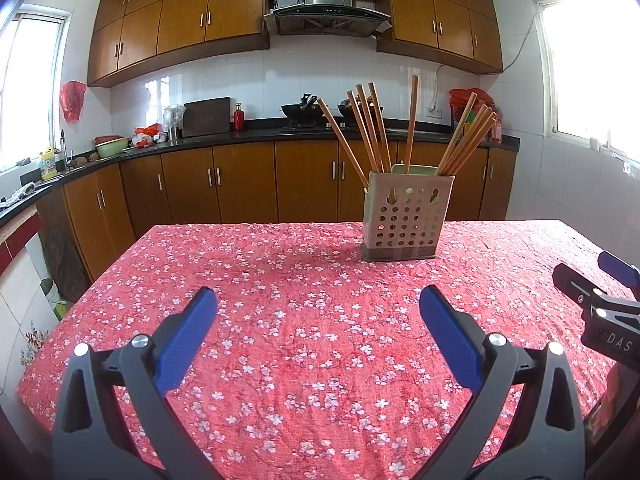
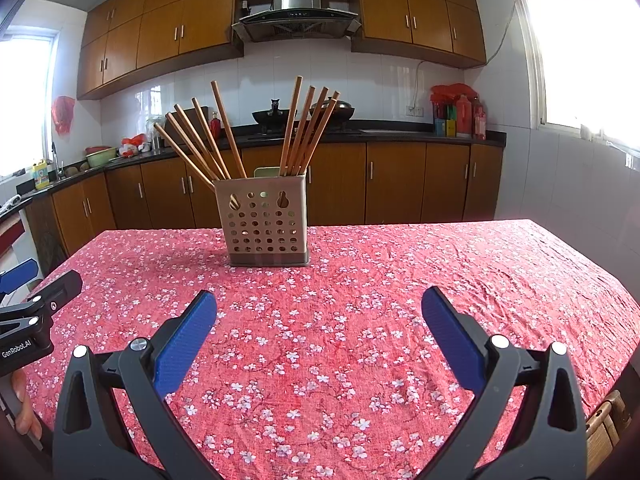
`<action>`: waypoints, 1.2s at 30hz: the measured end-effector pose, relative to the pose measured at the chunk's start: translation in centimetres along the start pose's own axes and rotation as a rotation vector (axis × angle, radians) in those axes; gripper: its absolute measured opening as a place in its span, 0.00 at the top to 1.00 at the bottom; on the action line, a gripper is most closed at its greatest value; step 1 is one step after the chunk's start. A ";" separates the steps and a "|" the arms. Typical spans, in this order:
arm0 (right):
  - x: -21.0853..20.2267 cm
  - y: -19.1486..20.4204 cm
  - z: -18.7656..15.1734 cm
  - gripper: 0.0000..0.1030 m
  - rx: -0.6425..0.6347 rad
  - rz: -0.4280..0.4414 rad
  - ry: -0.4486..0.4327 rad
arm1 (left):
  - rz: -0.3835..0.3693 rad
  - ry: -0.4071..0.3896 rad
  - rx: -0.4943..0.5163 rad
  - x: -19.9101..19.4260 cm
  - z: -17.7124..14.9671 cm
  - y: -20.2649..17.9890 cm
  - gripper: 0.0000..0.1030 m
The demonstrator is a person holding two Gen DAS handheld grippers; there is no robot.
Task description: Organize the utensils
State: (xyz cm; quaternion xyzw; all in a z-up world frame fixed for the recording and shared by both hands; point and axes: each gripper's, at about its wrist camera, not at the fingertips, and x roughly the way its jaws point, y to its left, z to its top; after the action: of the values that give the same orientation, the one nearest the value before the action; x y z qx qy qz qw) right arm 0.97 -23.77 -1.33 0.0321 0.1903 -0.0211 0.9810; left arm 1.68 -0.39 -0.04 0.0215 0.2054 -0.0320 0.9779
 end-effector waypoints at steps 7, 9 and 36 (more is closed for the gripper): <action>0.0 -0.1 -0.1 0.02 0.004 0.001 0.004 | 0.000 -0.001 0.000 -0.1 0.0 -0.1 0.04; 0.0 0.0 -0.1 0.02 0.004 0.002 0.004 | 0.000 0.000 0.001 0.0 0.0 -0.1 0.04; 0.1 0.0 -0.2 0.02 0.005 0.006 0.015 | -0.001 0.005 -0.001 0.2 -0.4 -0.3 0.04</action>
State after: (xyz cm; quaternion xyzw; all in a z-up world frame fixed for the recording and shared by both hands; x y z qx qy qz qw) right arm 1.04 -23.81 -1.53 0.0350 0.1977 -0.0186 0.9795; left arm 1.68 -0.64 -0.51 0.0210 0.2079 -0.0325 0.9774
